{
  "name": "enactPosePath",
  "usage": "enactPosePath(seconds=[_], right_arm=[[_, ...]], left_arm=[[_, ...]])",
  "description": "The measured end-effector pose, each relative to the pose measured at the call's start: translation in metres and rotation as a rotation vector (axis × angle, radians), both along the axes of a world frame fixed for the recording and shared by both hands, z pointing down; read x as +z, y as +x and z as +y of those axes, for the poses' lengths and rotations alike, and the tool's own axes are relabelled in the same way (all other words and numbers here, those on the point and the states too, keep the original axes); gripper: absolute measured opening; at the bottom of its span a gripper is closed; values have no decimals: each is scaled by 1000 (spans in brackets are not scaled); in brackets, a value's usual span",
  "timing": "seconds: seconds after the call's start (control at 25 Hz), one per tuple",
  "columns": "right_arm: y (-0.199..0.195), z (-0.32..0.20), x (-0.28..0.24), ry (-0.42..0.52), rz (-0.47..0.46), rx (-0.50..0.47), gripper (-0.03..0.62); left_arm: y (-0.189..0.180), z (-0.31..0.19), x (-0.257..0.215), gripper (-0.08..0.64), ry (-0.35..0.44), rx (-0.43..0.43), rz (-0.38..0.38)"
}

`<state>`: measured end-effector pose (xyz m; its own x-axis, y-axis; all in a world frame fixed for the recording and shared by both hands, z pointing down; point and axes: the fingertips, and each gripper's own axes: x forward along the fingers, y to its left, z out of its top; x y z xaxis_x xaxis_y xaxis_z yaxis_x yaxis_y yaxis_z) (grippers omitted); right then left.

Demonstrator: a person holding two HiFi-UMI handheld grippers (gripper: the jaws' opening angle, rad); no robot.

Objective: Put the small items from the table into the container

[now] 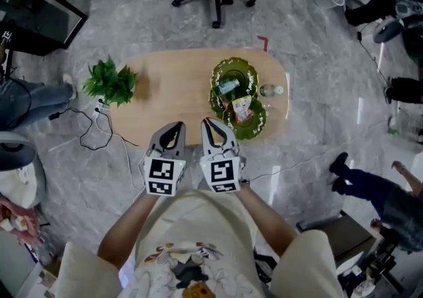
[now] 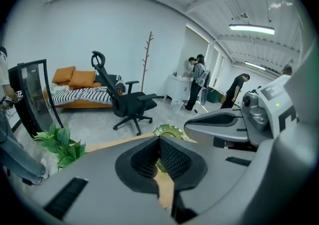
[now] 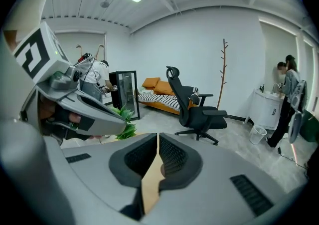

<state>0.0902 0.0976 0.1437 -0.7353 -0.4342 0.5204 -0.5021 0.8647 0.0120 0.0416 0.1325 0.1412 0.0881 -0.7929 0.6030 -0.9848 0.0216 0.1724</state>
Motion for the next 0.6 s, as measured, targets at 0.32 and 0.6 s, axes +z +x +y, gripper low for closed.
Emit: enactPosePath(seconds=[0.32, 0.6], right_arm=[[6, -11, -56, 25, -85, 53, 17], [12, -8, -103, 62, -171, 80, 17]], left_arm=[[14, 9, -38, 6, 45, 16, 12], [30, 7, -87, 6, 126, 36, 60]])
